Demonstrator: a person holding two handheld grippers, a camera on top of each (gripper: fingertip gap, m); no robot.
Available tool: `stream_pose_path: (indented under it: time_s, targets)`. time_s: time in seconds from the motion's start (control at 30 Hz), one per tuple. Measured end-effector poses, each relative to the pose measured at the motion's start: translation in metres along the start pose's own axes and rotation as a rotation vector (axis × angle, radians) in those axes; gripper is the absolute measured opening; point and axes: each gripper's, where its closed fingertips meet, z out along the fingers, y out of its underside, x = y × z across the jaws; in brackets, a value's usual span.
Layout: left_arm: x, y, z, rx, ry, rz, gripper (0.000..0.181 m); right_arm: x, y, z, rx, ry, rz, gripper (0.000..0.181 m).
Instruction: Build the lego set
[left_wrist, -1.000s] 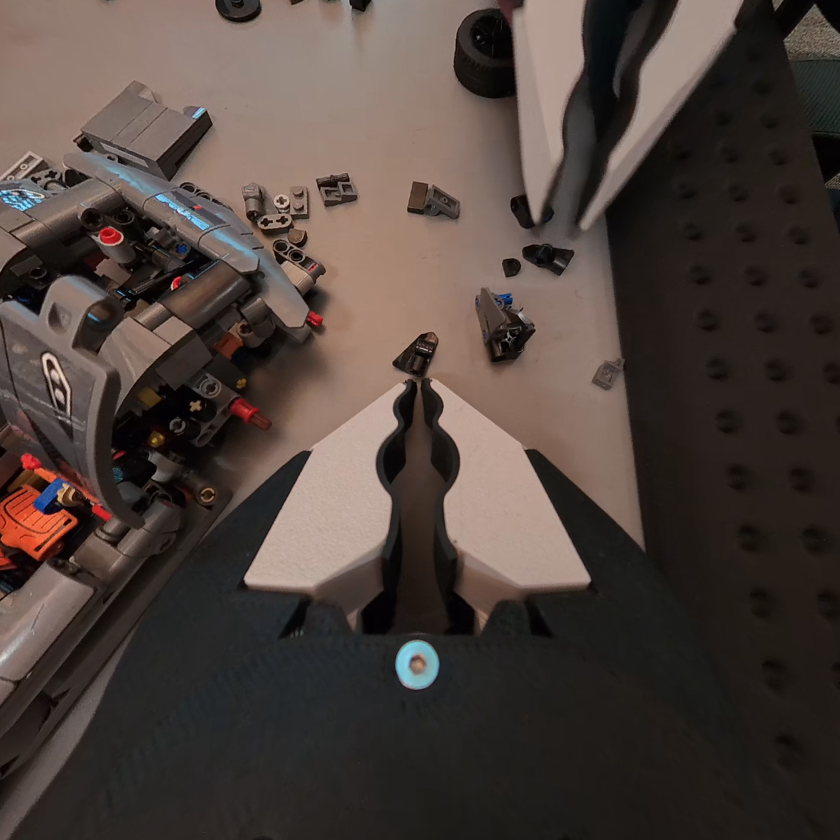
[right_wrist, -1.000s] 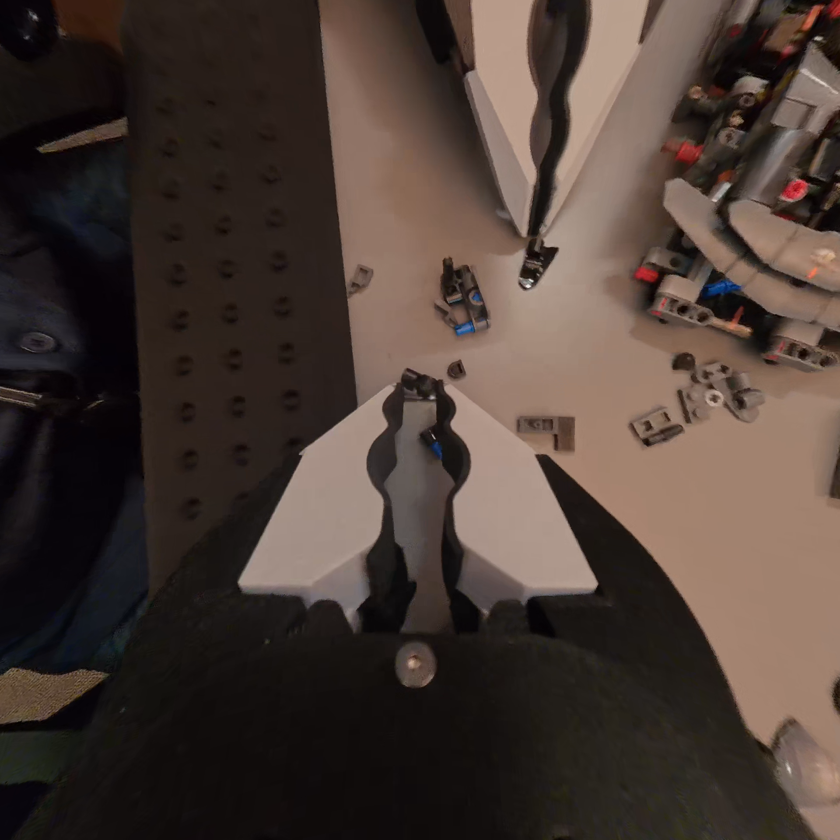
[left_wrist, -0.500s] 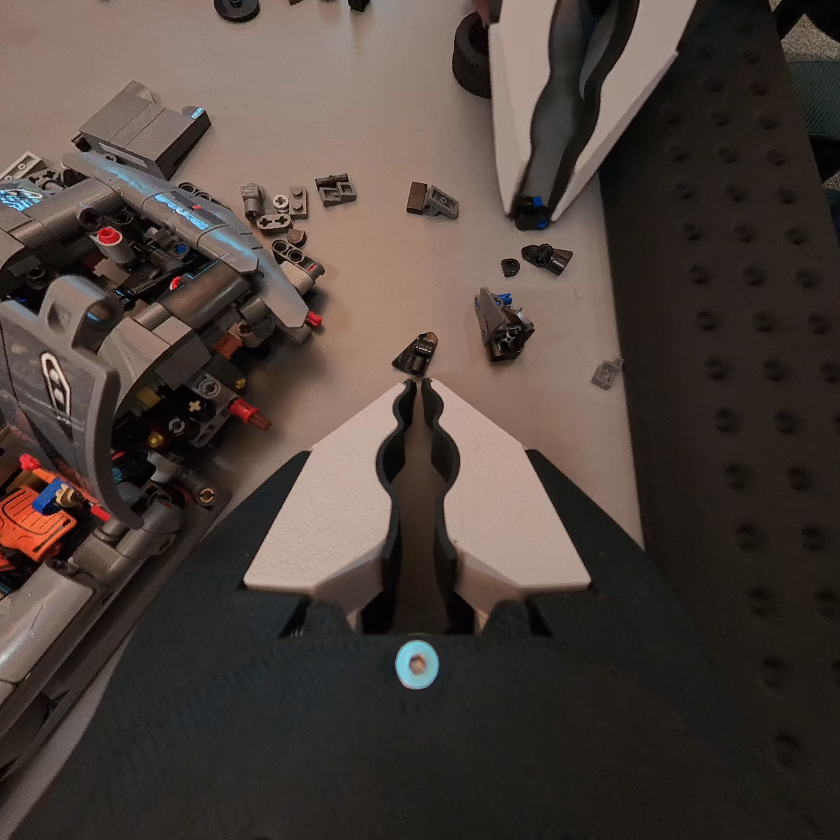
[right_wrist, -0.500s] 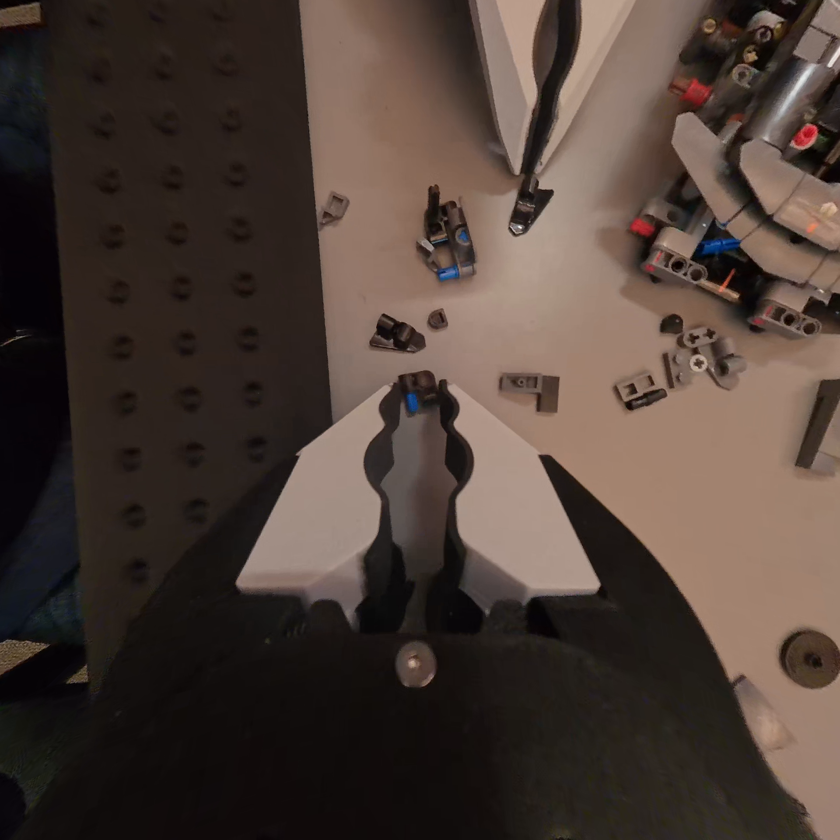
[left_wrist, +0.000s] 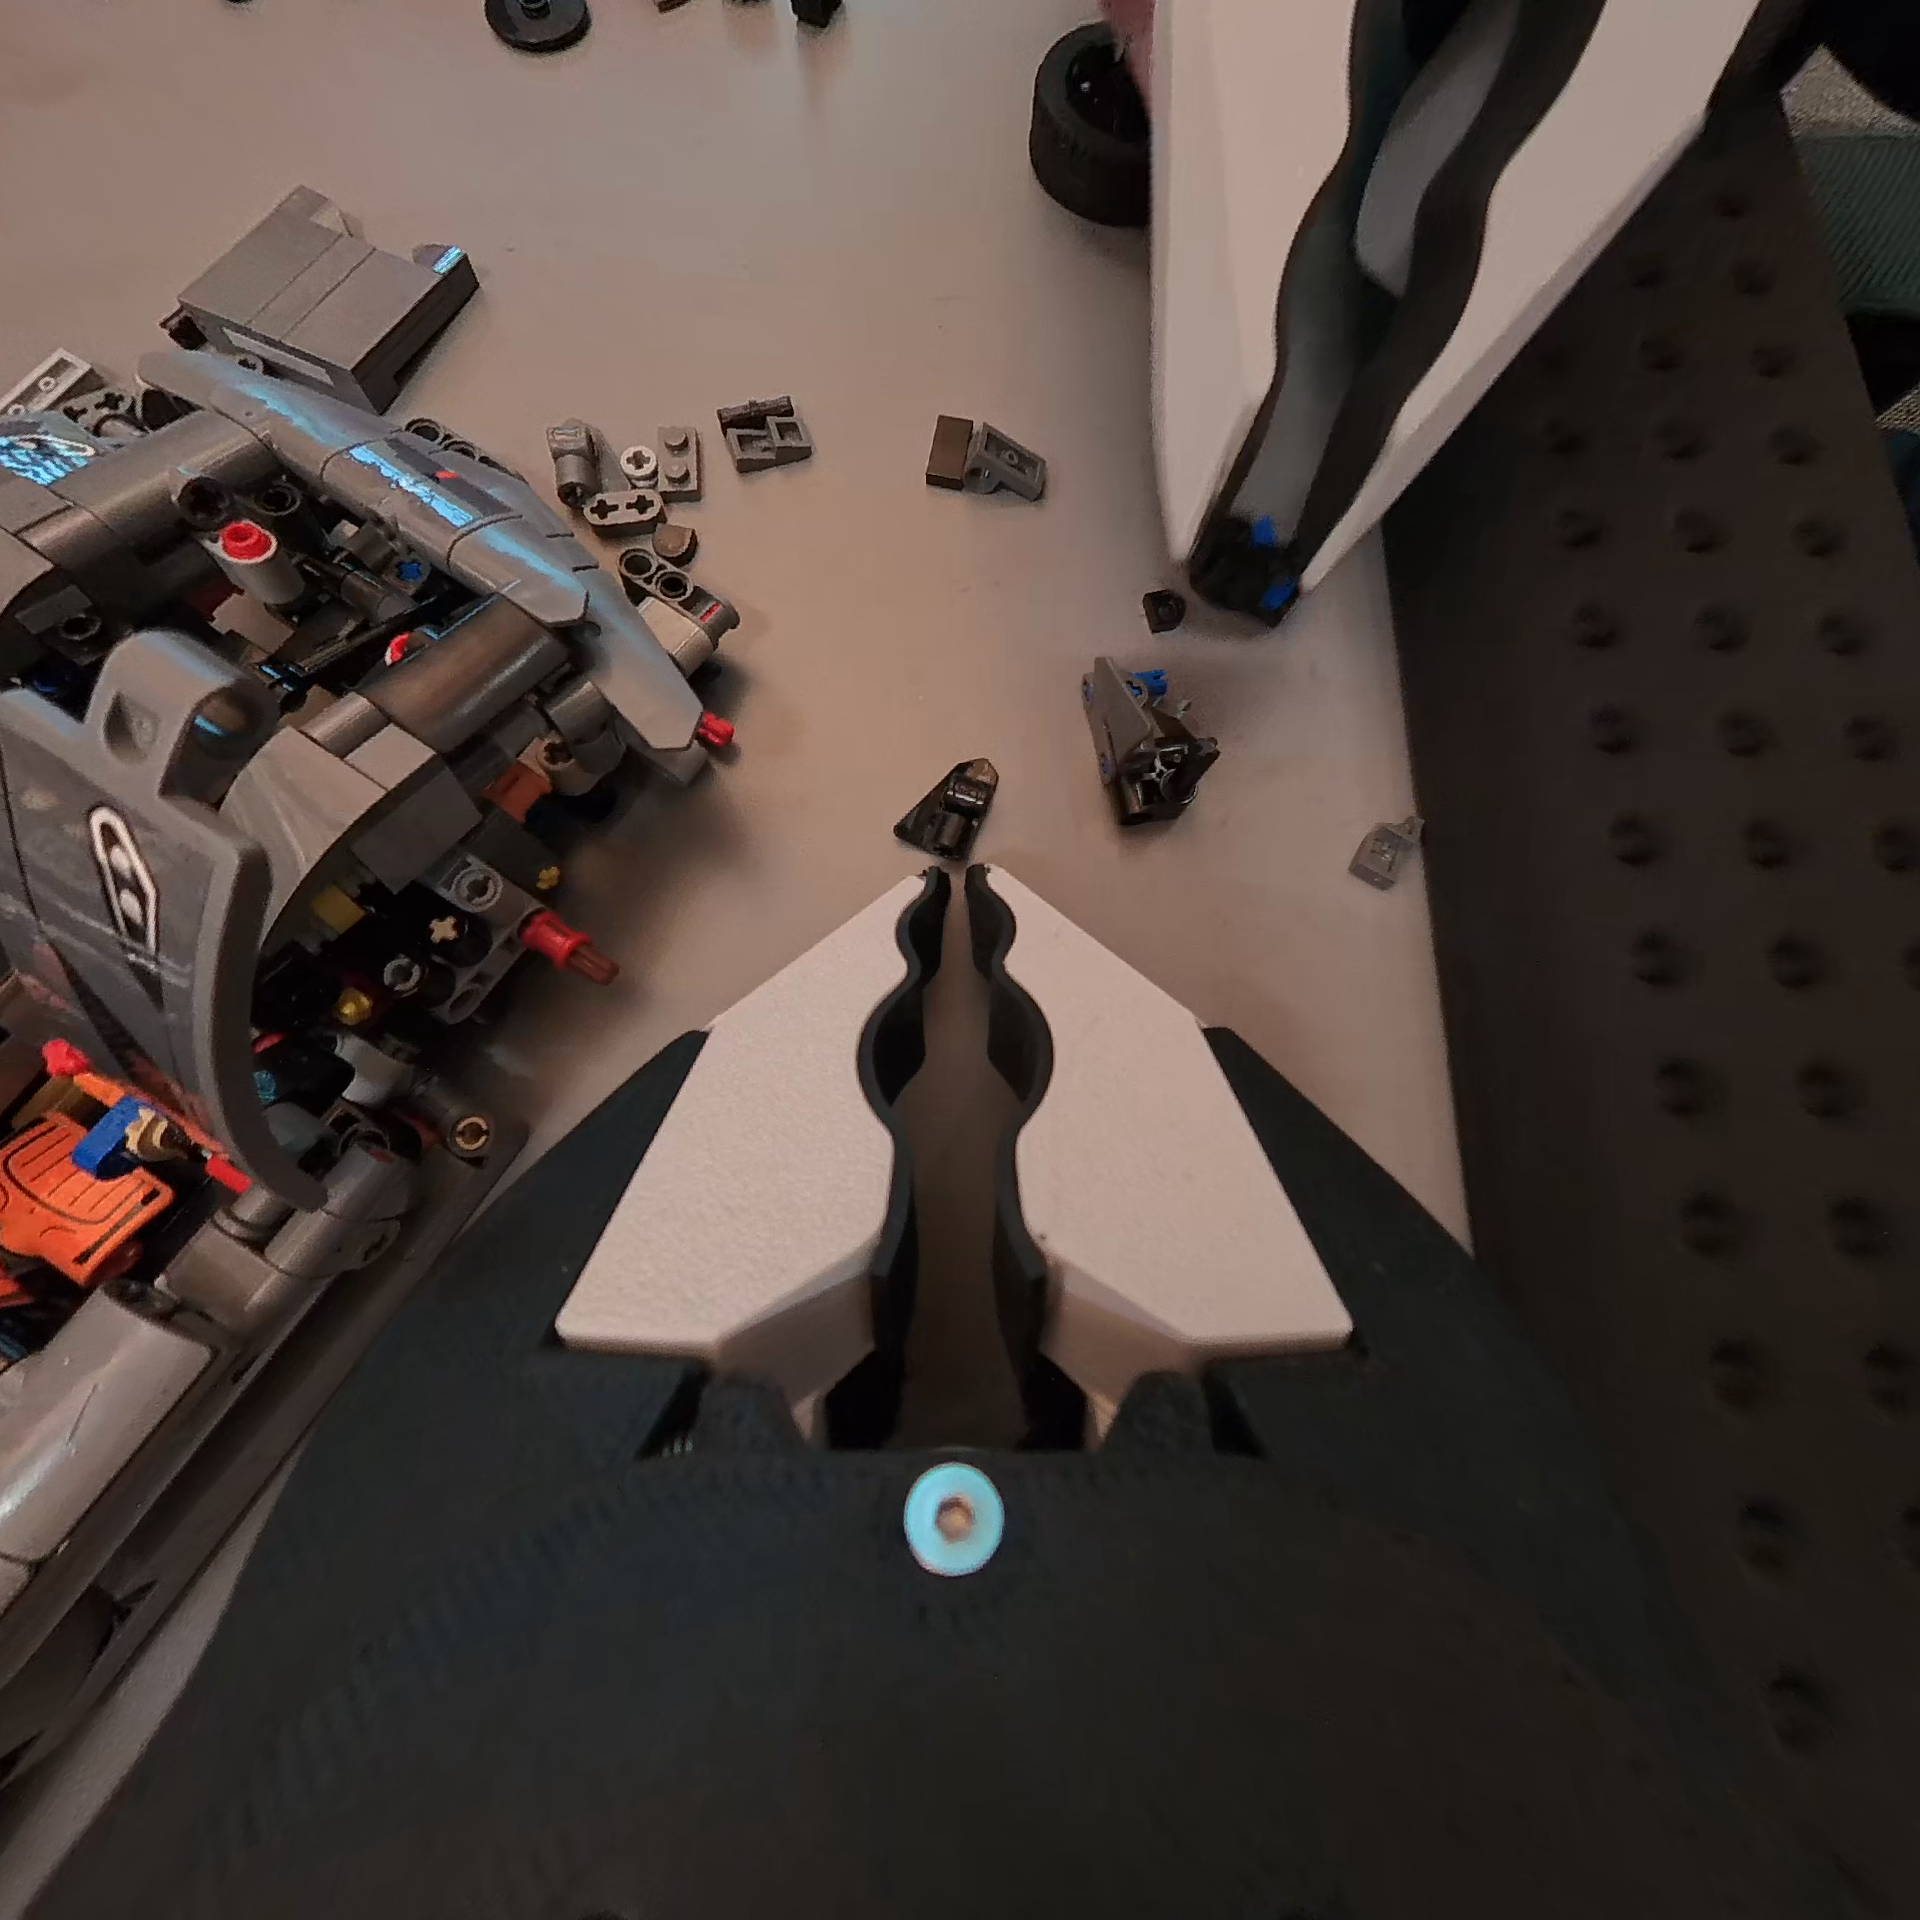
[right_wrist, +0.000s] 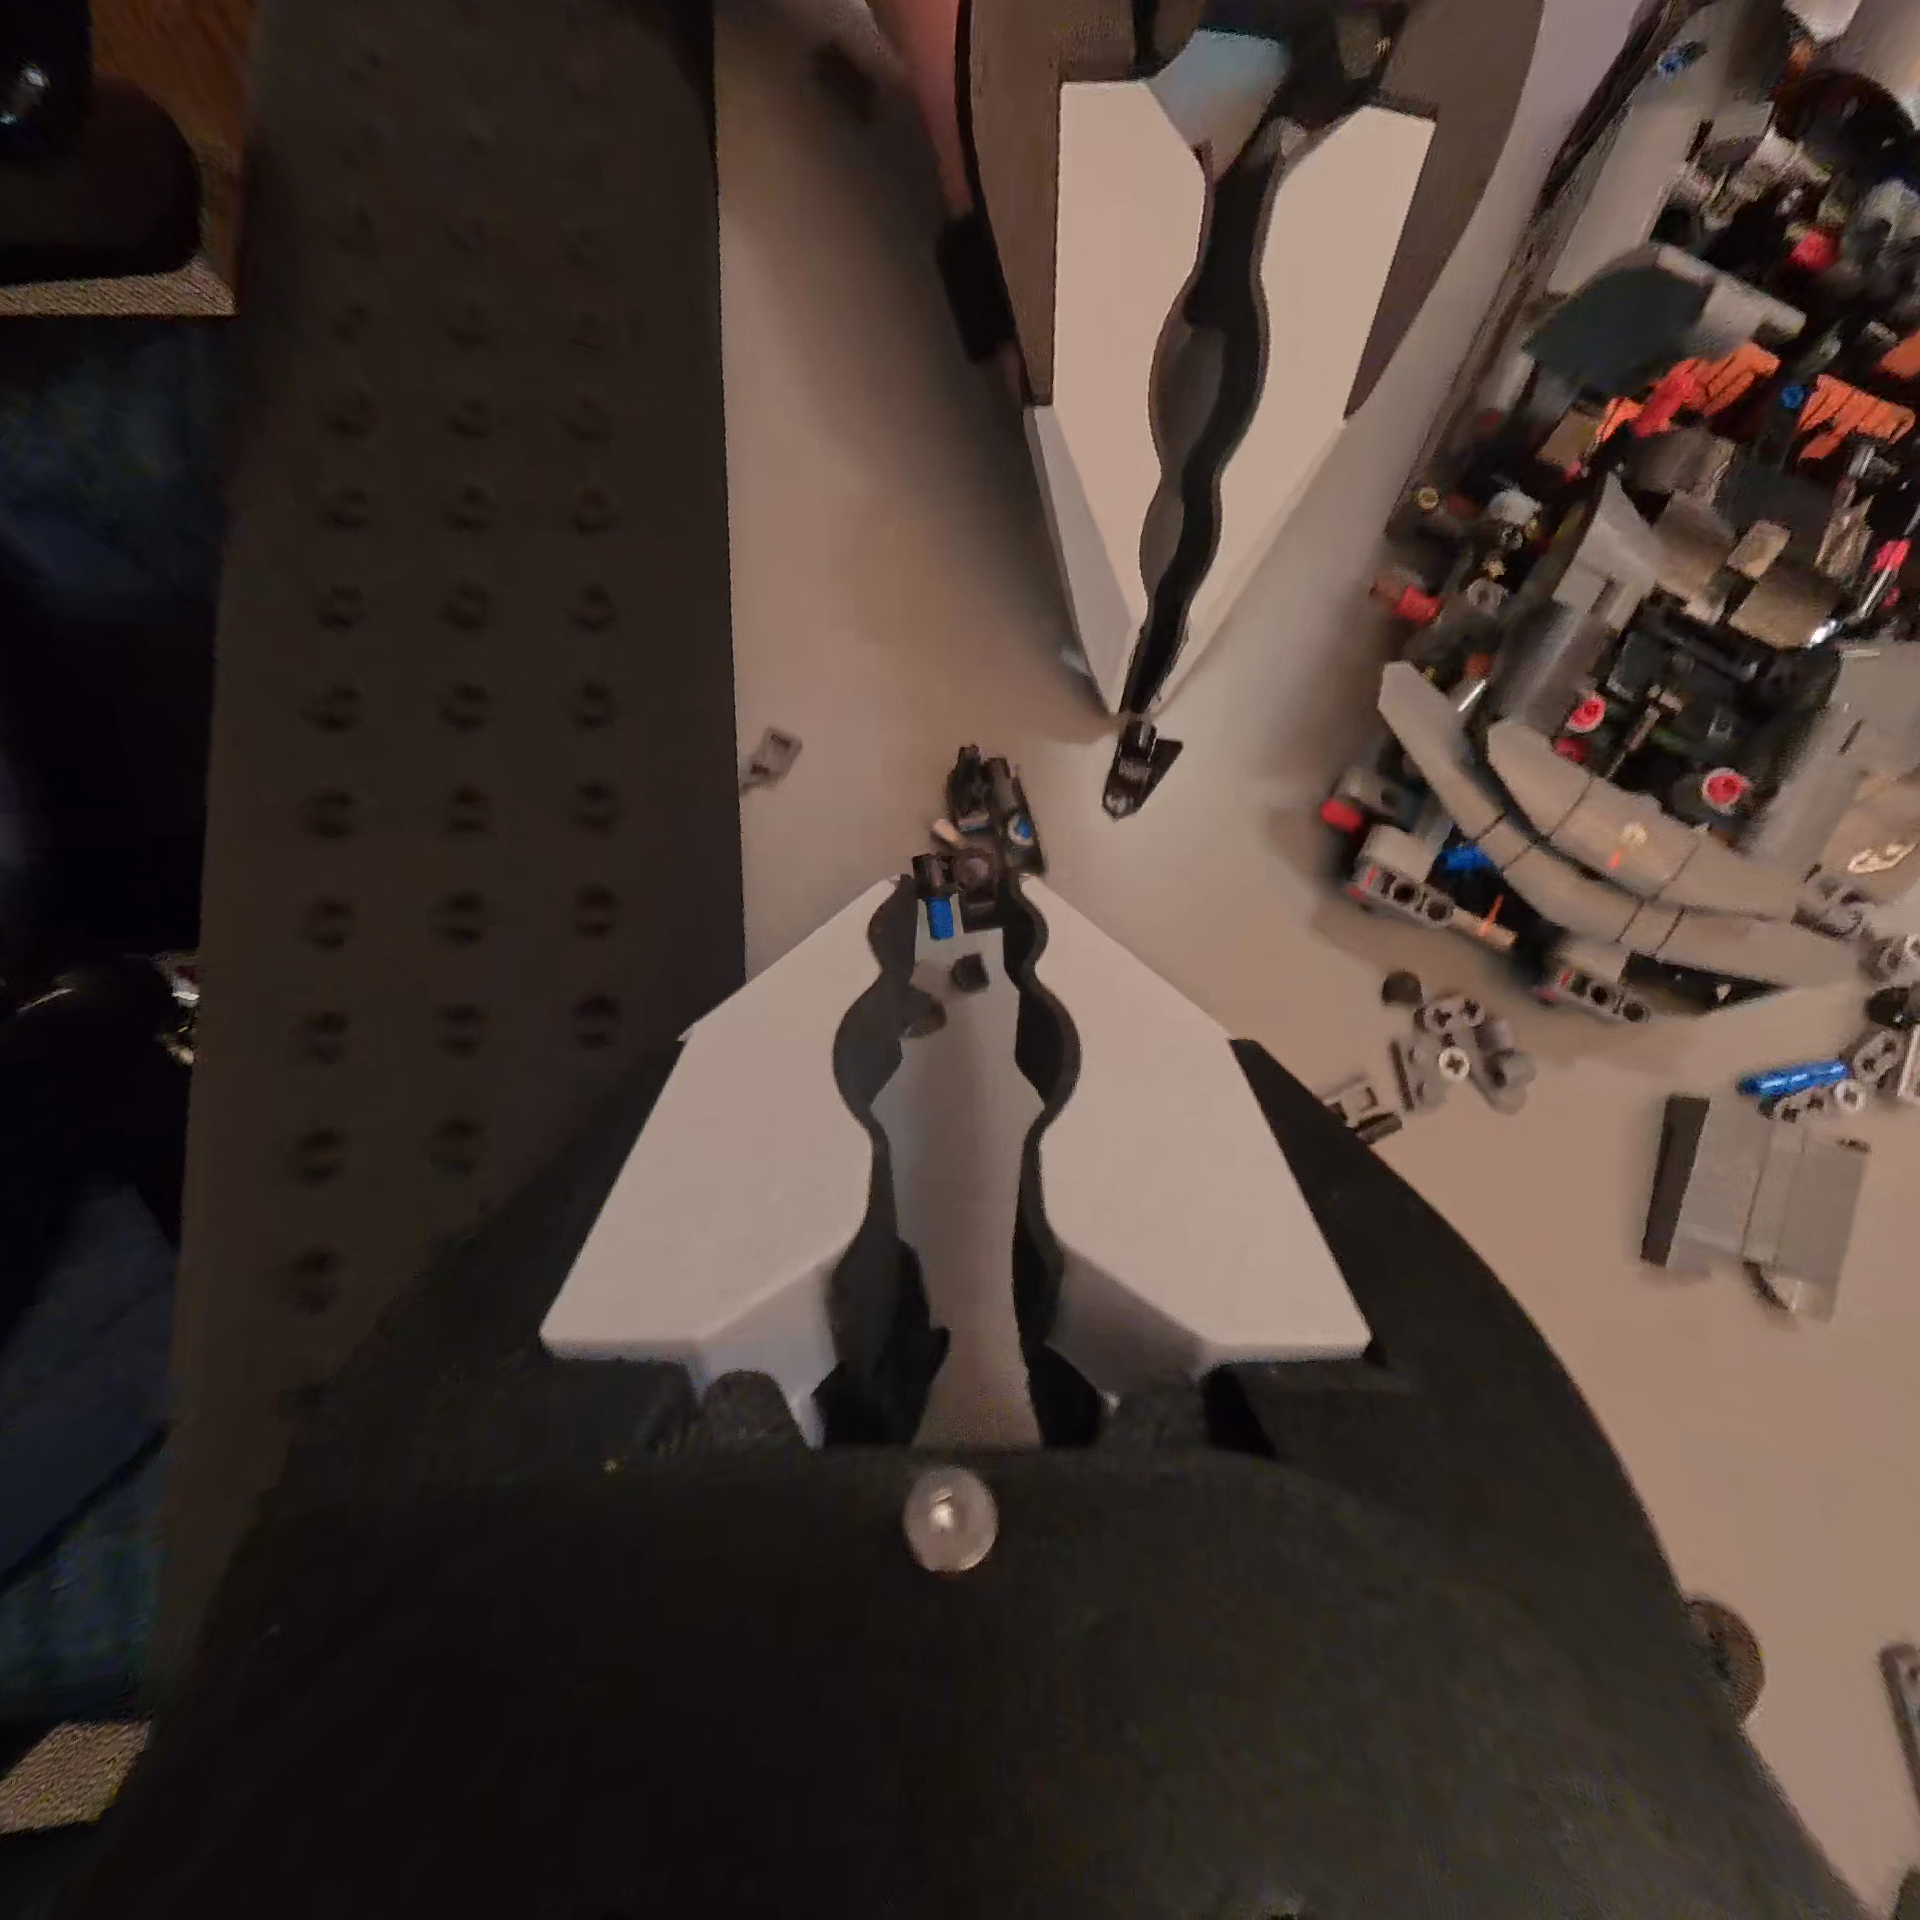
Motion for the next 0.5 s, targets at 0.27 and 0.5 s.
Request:
stream_pose_path:
  time_s: [0.27, 0.5]
  targets:
    - [0.0, 0.001, 0.0, -0.001, -0.002, 0.004, 0.003, 0.004, -0.015, 0.012, 0.014, -0.004, -0.018, 0.014]
    - [0.0, 0.001, 0.0, -0.002, -0.002, 0.004, 0.003, 0.005, -0.015, 0.018, -0.006, 0.0, -0.04, 0.014]
